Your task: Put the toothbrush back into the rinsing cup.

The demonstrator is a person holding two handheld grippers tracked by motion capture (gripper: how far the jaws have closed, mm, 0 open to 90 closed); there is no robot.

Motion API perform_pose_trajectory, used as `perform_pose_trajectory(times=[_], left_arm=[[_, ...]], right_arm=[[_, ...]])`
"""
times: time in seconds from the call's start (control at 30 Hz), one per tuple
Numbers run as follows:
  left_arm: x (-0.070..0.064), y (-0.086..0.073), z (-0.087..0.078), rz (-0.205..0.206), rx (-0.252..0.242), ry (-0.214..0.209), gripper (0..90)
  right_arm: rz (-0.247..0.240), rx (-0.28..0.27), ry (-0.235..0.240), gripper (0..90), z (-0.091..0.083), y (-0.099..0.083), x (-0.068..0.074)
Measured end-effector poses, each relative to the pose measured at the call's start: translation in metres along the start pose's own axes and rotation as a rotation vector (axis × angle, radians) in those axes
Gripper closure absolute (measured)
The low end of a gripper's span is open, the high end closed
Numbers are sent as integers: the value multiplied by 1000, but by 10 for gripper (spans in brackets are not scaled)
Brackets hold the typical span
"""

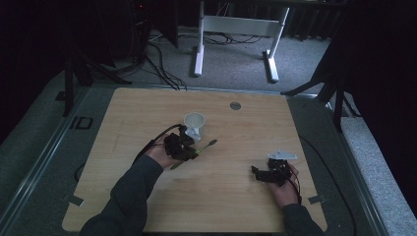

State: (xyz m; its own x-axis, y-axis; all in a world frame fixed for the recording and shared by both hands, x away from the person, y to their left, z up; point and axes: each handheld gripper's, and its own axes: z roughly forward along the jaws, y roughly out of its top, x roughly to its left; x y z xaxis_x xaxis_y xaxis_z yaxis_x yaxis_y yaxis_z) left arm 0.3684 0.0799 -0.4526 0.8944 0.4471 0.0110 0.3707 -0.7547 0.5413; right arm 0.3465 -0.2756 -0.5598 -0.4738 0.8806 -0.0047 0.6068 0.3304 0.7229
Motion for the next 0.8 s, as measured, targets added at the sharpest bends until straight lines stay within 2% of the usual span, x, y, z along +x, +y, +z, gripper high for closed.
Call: perform_pose_trajectory(times=[0.43,0.8], left_arm=[[4,0,-8,-38,-67,26,793],[6,0,-11,-61,-100,48,792]], right_arm=[[-2,0,0,159,0,0,0],[-1,-1,1,159,0,0,0]])
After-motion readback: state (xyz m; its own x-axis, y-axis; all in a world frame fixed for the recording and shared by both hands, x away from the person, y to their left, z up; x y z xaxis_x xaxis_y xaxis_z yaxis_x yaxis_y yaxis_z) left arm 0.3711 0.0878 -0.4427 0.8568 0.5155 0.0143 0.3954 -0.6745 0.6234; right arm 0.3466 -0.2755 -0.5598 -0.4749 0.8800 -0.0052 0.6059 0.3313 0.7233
